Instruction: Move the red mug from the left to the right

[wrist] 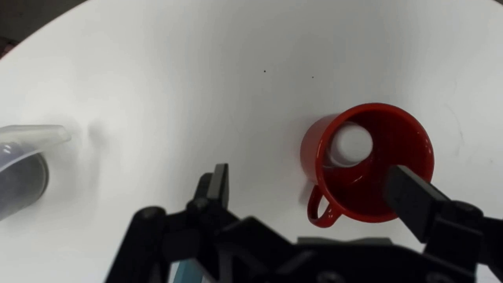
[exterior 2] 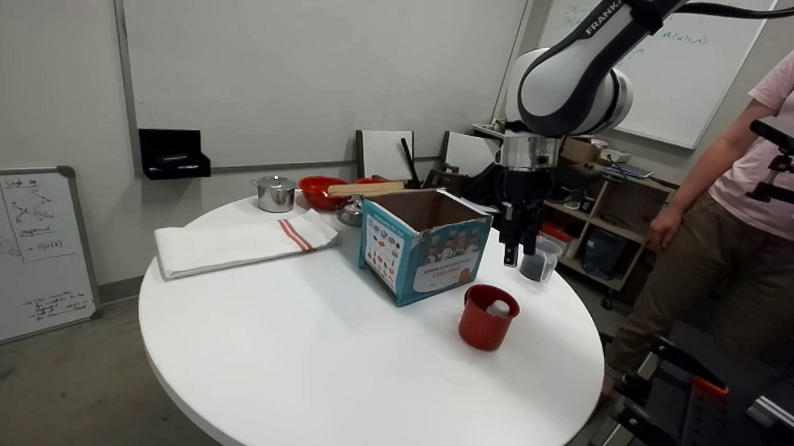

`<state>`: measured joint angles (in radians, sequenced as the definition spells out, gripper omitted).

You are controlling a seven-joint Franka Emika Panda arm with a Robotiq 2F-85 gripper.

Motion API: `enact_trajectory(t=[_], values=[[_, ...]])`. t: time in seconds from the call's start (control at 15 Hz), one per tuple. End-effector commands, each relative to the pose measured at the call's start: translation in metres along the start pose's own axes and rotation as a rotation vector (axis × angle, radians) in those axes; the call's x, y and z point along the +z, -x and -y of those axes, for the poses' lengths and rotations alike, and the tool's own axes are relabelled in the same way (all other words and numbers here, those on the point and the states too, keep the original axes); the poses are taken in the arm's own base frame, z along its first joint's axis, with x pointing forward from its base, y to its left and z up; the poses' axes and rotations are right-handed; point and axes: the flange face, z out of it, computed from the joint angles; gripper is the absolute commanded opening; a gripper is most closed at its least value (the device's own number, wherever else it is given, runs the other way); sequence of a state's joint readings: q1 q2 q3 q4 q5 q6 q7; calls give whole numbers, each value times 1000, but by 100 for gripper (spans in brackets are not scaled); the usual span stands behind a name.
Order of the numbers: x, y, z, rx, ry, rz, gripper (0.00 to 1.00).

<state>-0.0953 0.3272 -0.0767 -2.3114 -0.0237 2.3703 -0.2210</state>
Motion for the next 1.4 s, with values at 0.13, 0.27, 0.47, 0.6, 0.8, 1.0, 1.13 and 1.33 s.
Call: enact_trajectory(t=[0.13,0.27,0.47,0.6,0.8,1.0,1.13,1.33], values=[[7,-22,-5,38,-26,-69,100],[9,-30,-5,44,-38,-89,100],[8,-24,-3,31,-28,-70,100],[6,-28,0,21,-40,-76,100],[-5,-17,6,72,-33,-88,100],[-3,-13,17,115,-45,-61,100],[-2,-10,22,130,-47,-42,100],[-2,-6,27,150,-50,-17,100]])
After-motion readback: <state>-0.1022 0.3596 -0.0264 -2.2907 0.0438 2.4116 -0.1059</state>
